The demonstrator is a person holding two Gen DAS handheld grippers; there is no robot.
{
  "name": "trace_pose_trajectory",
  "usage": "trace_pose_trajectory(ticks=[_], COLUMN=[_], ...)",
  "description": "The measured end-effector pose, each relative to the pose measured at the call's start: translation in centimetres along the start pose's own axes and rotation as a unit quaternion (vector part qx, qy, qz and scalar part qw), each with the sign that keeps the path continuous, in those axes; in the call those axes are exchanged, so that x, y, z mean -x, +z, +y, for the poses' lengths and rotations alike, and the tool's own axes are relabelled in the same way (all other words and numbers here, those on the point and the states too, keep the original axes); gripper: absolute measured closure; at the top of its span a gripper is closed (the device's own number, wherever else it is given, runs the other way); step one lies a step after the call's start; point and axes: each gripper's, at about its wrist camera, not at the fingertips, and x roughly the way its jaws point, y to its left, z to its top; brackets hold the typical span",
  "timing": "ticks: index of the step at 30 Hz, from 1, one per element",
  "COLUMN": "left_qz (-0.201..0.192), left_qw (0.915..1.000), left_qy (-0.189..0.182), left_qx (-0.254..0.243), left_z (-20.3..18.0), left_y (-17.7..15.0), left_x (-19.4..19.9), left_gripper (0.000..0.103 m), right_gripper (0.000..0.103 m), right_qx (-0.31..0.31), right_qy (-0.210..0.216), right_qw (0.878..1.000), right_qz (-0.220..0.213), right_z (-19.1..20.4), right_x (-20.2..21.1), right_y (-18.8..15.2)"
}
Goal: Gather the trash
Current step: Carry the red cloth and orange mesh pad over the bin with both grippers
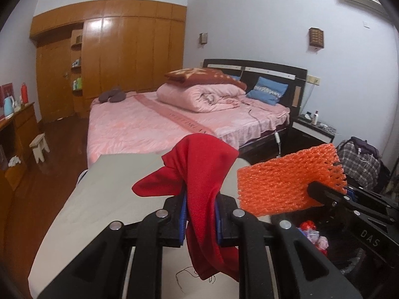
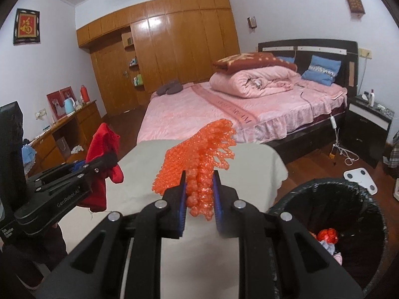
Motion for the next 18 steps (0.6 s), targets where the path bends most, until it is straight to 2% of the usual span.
trace_pose_trajectory(ticks=[18], left_qz=[-0.029], left_qw=[0.9974], left_qy=[-0.055], left_qx=[-0.038], left_z=[-6.4], left_y=[1.4], left_x=[2.4], left_gripper=[0.086], right_gripper=[0.085], right_qx=[-0.011], right_qy=[-0.065], right_qw=[0.996], right_qz=[-0.053], right_z=[-5.3], right_x=[7.3], right_y=[0.0])
